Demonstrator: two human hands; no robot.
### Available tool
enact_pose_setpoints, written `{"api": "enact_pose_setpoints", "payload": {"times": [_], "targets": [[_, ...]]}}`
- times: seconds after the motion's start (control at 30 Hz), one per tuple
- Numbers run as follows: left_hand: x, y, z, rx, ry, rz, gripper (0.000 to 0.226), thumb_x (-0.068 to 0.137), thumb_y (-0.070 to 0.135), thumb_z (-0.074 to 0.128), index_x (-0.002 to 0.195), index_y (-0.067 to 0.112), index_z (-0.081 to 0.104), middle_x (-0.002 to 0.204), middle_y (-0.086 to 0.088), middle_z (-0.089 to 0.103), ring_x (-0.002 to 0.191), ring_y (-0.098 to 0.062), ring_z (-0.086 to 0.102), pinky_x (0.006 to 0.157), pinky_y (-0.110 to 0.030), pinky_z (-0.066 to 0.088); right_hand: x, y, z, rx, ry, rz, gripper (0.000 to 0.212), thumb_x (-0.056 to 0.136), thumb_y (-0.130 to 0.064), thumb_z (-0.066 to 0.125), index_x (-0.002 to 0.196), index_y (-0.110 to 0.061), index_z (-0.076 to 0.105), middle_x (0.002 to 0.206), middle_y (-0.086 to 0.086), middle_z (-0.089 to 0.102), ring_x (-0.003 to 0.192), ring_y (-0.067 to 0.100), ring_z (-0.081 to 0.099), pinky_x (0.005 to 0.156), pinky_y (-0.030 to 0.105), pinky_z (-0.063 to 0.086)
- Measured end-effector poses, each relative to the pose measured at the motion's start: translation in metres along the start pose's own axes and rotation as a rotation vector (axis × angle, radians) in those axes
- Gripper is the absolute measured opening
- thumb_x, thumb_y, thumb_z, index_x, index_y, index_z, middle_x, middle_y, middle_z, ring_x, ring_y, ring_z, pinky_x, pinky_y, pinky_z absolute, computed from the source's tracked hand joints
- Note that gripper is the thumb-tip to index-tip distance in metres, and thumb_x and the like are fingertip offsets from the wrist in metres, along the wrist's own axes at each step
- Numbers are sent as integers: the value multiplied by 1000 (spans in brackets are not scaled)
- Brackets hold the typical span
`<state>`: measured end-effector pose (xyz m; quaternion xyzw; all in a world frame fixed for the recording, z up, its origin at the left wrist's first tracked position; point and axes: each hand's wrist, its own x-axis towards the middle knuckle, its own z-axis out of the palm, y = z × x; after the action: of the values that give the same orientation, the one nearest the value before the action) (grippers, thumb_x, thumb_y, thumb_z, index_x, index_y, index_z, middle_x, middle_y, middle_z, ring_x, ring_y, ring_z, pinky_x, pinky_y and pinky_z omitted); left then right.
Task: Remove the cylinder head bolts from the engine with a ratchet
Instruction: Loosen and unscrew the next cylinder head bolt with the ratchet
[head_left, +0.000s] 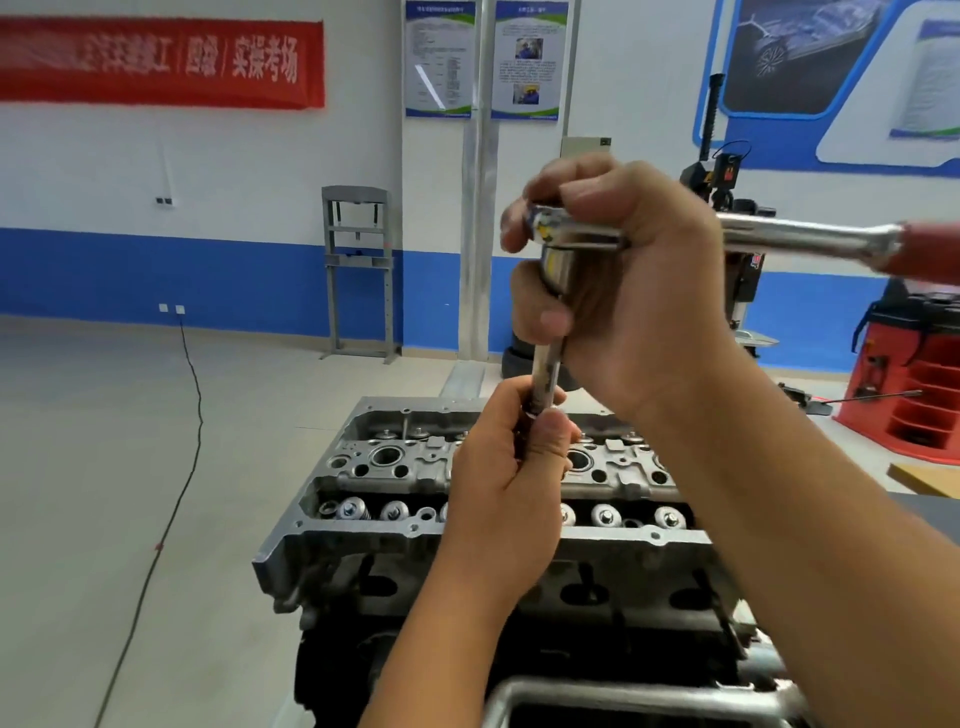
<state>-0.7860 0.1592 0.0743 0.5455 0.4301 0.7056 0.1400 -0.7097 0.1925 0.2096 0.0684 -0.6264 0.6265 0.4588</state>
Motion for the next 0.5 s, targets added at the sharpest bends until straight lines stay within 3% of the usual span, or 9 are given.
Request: {"api": "enact_pose_setpoints", "payload": {"times": [0.07, 0.13, 0.2, 0.33, 0.4, 0.5], "targets": [[1, 0, -1, -22, -38, -34, 18, 98, 48, 47, 107, 43, 62, 95, 2, 71, 79, -18, 60, 68, -21, 48, 3, -6, -10, 134, -28, 107, 13, 71, -21, 49, 82, -14, 51, 74, 8, 55, 40, 15, 30, 54, 33, 13], [1, 0, 0, -9, -49, -29, 19, 99, 48, 46, 109, 46, 62, 96, 4, 70, 81, -12, 61, 73, -25, 48, 0, -7, -17, 175, 33, 105, 15, 73, -25, 47, 83, -15, 52, 77, 7, 56, 42, 16, 33, 56, 33, 14], [1, 0, 2, 24, -25, -1, 18, 99, 41, 46, 107, 44, 62, 91, 2, 68, 78, -15, 61, 70, -29, 50, -5, -2, -13, 125, 115, 24, 10, 77, -22, 55, 84, -15, 56, 80, 9, 61, 45, 19, 37, 56, 31, 22], [-1, 0, 3, 41, 23, 18, 20, 98, 31, 45, 102, 38, 63, 75, 7, 63, 66, -11, 54, 56, -23, 45, -10, 12, 5, -190, 297, -220, 5, 82, -20, 63, 80, -15, 62, 83, 10, 65, 44, 26, 49, 49, 33, 37], [-1, 0, 2, 55, 20, 21, 18, 101, 30, 46, 103, 38, 62, 78, 5, 65, 66, -16, 56, 55, -25, 46, -5, 12, 8, -201, 269, -206, 6, 80, -18, 60, 80, -12, 61, 78, 10, 63, 43, 24, 45, 46, 30, 34], [-1, 0, -1, 51, -12, 17, 12, 106, 34, 50, 104, 39, 60, 89, -1, 68, 79, -24, 61, 64, -29, 52, -1, 3, 2, 9, 54, -34, 8, 77, -16, 55, 83, -10, 55, 74, 8, 59, 47, 18, 34, 49, 26, 27]]}}
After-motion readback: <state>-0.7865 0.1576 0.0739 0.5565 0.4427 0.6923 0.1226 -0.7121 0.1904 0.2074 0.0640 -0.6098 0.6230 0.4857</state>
